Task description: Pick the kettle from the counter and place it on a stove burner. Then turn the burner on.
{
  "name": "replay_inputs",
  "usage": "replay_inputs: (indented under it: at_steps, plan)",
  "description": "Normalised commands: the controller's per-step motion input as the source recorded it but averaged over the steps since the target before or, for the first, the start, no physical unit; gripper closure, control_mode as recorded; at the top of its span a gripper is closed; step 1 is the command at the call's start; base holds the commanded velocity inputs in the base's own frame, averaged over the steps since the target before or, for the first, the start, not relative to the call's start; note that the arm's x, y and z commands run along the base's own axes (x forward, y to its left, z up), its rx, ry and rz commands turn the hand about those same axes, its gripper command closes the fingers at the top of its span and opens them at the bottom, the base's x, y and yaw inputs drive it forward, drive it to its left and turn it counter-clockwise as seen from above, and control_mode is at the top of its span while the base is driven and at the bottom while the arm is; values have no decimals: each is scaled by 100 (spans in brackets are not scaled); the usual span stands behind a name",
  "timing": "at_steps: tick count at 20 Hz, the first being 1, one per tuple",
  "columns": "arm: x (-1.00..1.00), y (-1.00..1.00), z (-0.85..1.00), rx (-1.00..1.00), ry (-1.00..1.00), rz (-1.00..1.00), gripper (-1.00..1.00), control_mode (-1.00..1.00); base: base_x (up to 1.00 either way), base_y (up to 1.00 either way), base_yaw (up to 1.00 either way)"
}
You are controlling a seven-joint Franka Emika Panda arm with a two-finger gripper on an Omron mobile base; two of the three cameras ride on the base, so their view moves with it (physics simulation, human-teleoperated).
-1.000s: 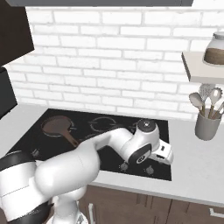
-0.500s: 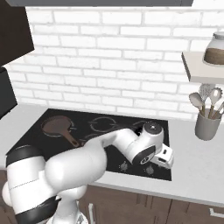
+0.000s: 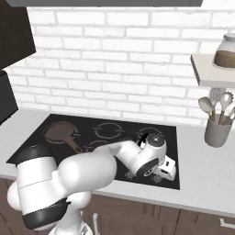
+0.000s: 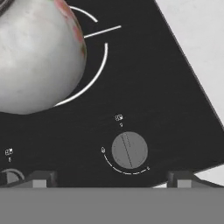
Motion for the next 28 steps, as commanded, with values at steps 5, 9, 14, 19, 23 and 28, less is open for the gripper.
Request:
replay_inputs:
  at_steps: [5, 9, 14, 19, 23, 28]
  plan:
    - [23, 1, -21, -6, 0, 0, -100, -100, 0, 0, 0]
    - [10, -7, -13, -3, 2, 0, -100, -100, 0, 0, 0]
    - [3, -5, -5, 0, 4, 1, -100, -100, 0, 0, 0]
    - [0, -11, -17, 0, 4, 5, -100, -100, 0, 0, 0]
    - [0, -17, -3, 0, 0, 3, -100, -100, 0, 0, 0]
    - [1, -23, -9, 0, 0, 2, -100, -100, 0, 0, 0]
